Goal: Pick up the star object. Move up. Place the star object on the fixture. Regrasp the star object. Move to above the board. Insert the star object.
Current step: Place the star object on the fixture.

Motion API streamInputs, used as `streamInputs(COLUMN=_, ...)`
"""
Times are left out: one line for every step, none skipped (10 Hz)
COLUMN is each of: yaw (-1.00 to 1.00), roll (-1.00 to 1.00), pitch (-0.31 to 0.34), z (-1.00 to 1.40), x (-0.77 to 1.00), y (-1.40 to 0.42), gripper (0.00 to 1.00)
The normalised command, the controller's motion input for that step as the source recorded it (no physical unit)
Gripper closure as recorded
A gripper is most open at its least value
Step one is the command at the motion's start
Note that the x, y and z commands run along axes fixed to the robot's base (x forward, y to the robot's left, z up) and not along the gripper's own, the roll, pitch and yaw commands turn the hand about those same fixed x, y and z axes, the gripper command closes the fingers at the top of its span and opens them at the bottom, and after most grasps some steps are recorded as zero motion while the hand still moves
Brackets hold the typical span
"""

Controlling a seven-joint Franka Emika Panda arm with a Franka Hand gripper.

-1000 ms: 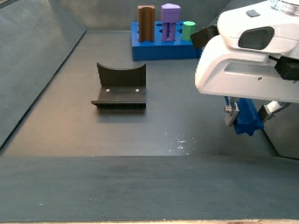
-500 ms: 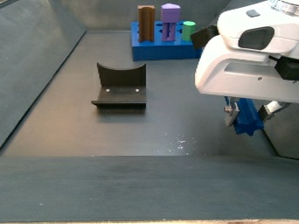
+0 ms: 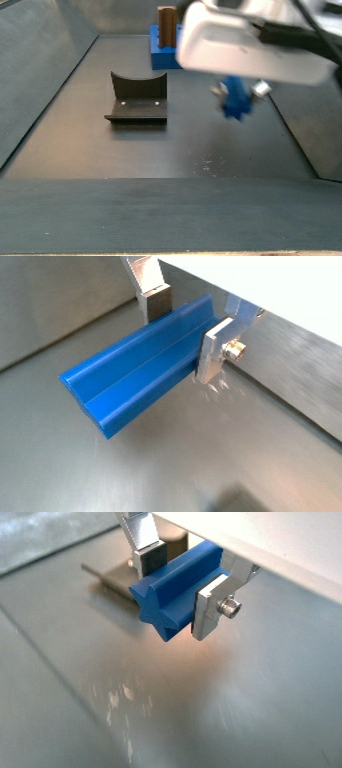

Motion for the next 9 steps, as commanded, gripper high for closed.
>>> streamInputs(yaw=0.08, roll=0.21, pitch=0.195, z=0.49, x=1.00, y=-0.62, gripper=1.00)
streamInputs(yaw=0.07, roll=0.17, pitch=0.223, z=0.50, x=1.00, y=-0.58, gripper=1.00)
streamInputs(yaw=0.06, roll=0.15, pitch=0.220, z=0.50, x=1.00, y=-0.55, gripper=1.00)
streamInputs(yaw=0.06, roll=0.16, pitch=0.195, z=0.48, x=1.00, y=-0.51, gripper=1.00)
streamInputs(yaw=0.06, roll=0.16, pitch=0.182, z=0.46, x=1.00, y=-0.49, gripper=1.00)
streamInputs(yaw=0.06, roll=0.16, pitch=0.160, z=0.40, x=1.00, y=-0.44, gripper=1.00)
streamInputs(yaw=0.06, roll=0.15, pitch=0.136, z=0.31, x=1.00, y=-0.36, gripper=1.00)
streamInputs(yaw=0.05, roll=0.14, pitch=0.132, z=0.25, x=1.00, y=-0.30, gripper=1.00)
streamInputs(yaw=0.05, roll=0.14, pitch=0.136, z=0.21, x=0.96, y=-0.24, gripper=1.00)
